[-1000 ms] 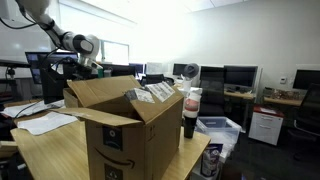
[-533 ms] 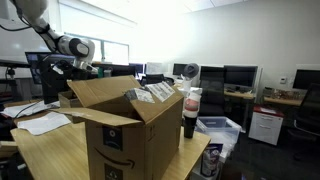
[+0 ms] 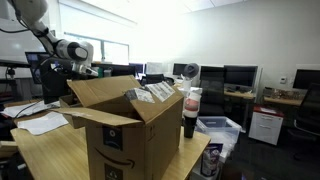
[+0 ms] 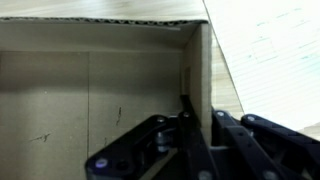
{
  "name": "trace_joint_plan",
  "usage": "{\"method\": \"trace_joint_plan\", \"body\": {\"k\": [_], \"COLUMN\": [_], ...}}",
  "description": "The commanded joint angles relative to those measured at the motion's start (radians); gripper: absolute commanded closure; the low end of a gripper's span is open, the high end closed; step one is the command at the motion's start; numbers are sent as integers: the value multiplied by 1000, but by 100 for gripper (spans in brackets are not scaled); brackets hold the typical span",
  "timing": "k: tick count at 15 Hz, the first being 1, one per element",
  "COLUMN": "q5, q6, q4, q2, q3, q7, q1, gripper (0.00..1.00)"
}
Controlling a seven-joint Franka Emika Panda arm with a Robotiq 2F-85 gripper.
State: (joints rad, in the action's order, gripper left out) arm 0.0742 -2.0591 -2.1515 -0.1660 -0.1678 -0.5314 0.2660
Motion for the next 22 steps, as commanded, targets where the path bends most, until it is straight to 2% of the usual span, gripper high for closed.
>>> {"method": "trace_joint_plan", "body": {"k": [1,9,17,18,19,20,22], "q5": [14,13,26,27,28,28,21], "q6": [-71,-49,-53,-50,-50,-49,-37], "q4": [-28,23,64,66,66,69,72], "q2": [-17,-132,-179,-180,-179,-180,-175], "q3": [-2,18,16,16,17,17,20], "q7": [41,85,183,184,184,187,177], "q1": [-13,-18,-22,-23,-23,-23,-22], "gripper": [97,97,97,88,63,63,55]}}
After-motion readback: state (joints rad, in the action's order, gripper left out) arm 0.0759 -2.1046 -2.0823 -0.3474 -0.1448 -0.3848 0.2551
